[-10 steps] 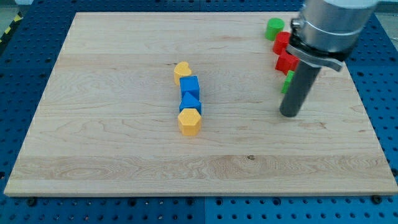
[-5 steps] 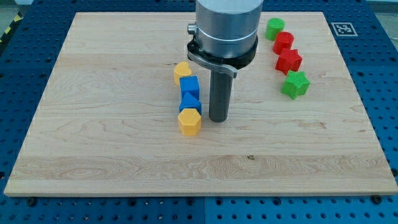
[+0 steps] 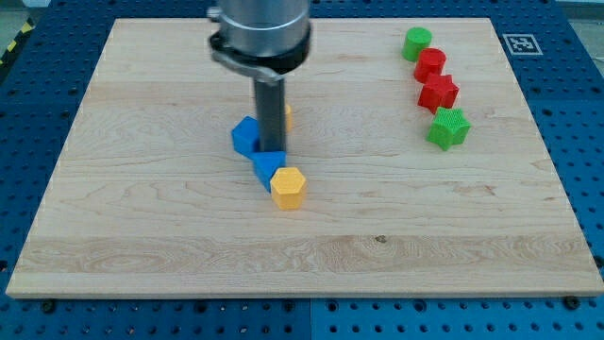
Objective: Move the blue blocks to the bottom left
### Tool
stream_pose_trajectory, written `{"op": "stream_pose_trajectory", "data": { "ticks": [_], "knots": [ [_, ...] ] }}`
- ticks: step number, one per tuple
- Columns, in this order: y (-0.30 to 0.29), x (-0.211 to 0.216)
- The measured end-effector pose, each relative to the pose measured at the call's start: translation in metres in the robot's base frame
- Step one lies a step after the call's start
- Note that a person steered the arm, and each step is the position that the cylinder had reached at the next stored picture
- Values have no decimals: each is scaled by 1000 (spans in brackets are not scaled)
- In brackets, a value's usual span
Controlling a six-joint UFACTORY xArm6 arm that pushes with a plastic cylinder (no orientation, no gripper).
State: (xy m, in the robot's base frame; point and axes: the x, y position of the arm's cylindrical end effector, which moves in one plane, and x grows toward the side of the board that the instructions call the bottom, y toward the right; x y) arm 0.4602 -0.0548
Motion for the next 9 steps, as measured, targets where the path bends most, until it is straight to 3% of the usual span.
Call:
{"op": "stream_pose_trajectory", "data": {
  "ticks": [3, 5, 9],
  "knots": [
    [6, -4],
    [3, -51],
    [-93, -3]
  ]
}}
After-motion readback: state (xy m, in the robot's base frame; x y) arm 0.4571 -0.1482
